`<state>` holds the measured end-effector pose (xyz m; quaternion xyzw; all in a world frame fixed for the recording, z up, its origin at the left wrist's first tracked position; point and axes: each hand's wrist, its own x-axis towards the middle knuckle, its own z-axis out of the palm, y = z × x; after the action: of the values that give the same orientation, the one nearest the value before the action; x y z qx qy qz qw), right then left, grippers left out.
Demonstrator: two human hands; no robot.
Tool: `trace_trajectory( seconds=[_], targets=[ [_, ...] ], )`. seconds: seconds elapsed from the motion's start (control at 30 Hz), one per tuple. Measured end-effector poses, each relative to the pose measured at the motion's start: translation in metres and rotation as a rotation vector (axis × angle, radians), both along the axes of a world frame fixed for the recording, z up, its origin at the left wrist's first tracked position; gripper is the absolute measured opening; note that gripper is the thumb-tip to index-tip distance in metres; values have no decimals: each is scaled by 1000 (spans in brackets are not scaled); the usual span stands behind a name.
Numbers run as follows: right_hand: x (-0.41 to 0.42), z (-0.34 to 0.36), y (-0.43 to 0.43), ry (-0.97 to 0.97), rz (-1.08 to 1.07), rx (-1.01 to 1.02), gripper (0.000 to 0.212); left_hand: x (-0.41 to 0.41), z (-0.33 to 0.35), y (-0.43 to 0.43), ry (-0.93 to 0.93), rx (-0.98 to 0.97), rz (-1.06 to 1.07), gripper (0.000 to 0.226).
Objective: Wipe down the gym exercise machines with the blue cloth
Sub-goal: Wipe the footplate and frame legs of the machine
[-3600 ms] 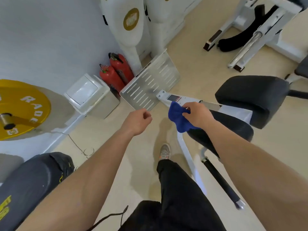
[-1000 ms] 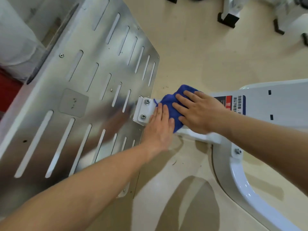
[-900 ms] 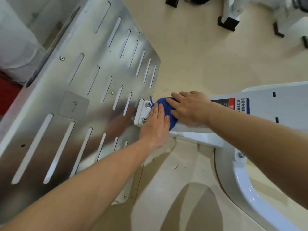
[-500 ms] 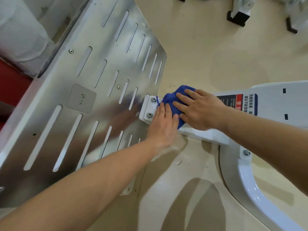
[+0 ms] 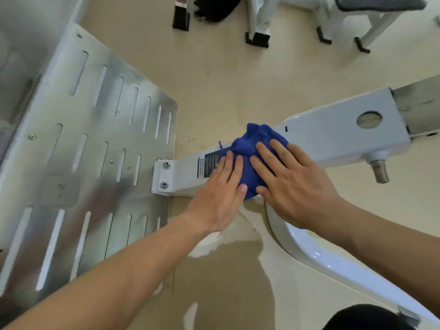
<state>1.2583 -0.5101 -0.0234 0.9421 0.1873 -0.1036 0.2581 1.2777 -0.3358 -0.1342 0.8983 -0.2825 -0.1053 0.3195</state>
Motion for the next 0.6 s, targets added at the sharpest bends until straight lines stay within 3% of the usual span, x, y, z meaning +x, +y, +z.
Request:
trace_trajectory(
  seconds=[0.13, 0.23, 0.4, 0.6],
  targets=[
    [22, 36, -26, -183, -173, 41, 67, 54, 37, -56, -172, -108, -111, 63],
    [25, 50, -36, -269, -276, 27, 71, 72, 55, -83, -200, -54, -104, 70],
    [-31, 34, -21, -228, -267, 36, 72, 18, 42, -56, -195, -57, -86, 58],
    [1, 78, -50, -397, -431, 98, 75, 68, 91, -108, -200, -73, -191, 62]
  ],
)
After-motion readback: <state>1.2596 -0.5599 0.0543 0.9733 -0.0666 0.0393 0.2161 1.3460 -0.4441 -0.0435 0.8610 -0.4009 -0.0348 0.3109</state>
